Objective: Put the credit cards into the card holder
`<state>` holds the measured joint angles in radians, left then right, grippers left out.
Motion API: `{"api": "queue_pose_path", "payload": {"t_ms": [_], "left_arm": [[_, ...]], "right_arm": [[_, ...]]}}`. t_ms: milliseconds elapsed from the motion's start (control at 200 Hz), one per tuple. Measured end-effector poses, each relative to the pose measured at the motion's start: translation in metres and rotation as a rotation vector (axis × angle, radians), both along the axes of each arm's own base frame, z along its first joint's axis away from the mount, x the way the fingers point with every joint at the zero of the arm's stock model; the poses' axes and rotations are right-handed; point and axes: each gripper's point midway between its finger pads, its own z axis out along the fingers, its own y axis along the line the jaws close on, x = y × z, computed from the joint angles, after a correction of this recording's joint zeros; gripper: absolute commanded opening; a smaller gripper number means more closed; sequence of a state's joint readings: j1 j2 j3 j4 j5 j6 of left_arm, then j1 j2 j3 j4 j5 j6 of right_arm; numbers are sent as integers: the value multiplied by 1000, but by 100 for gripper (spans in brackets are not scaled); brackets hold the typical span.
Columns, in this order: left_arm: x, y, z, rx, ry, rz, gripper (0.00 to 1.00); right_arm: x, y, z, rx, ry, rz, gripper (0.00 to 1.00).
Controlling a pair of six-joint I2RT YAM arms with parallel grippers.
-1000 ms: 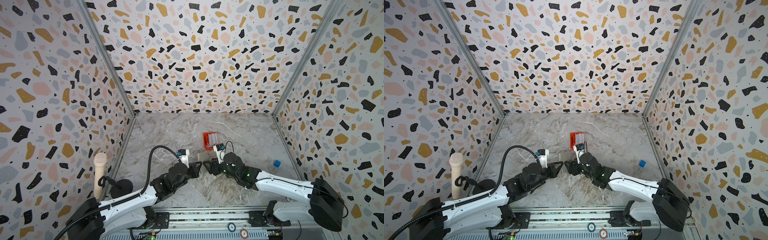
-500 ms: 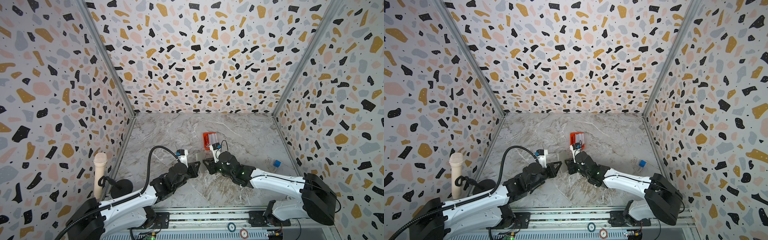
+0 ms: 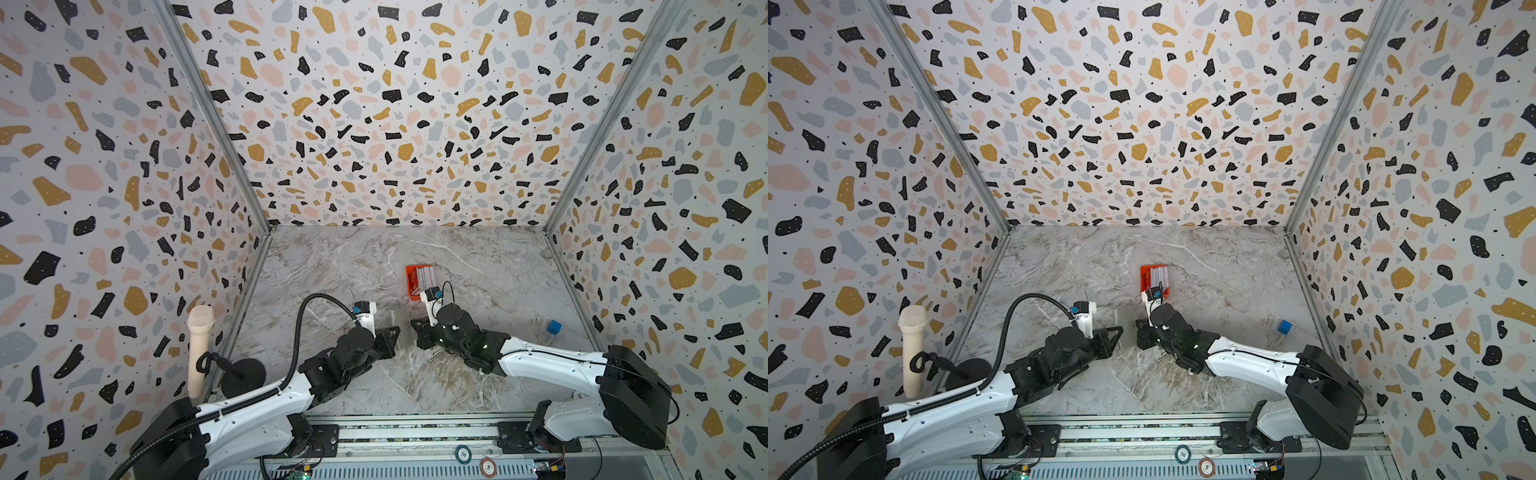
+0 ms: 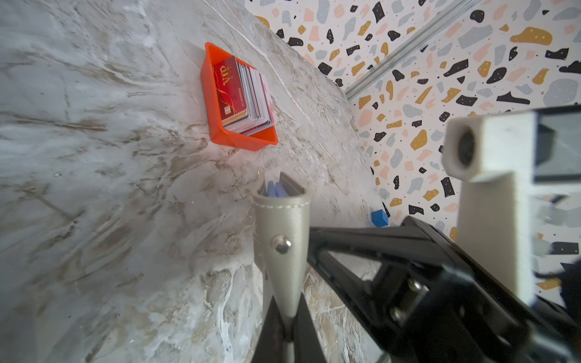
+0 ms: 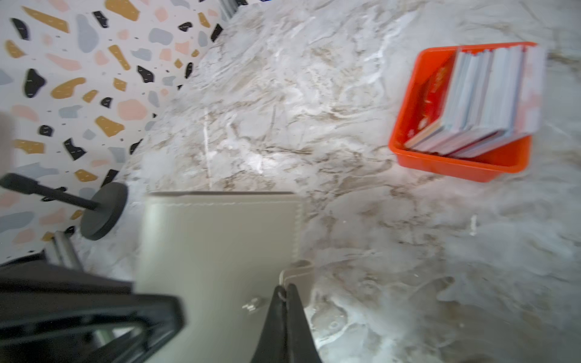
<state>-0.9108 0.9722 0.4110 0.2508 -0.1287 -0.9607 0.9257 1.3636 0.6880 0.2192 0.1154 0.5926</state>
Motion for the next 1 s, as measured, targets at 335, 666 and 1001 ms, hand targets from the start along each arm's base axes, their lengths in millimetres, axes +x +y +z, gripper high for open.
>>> {"api": "queue_pose_path", "payload": {"t_ms": [335,666,1001], "left_arm": [[-11,1,3,-8,-21,-52,0],[-15,1,7,-39,-39,-74,0],[-18,-4,10,-59,-42,-101,0]], "right_arm": [[-7,-46,-5,-6,-13,-32,46],[-23,-35,76,265,-162,137,64],[-29,-33,5,233,43,115,55]]}}
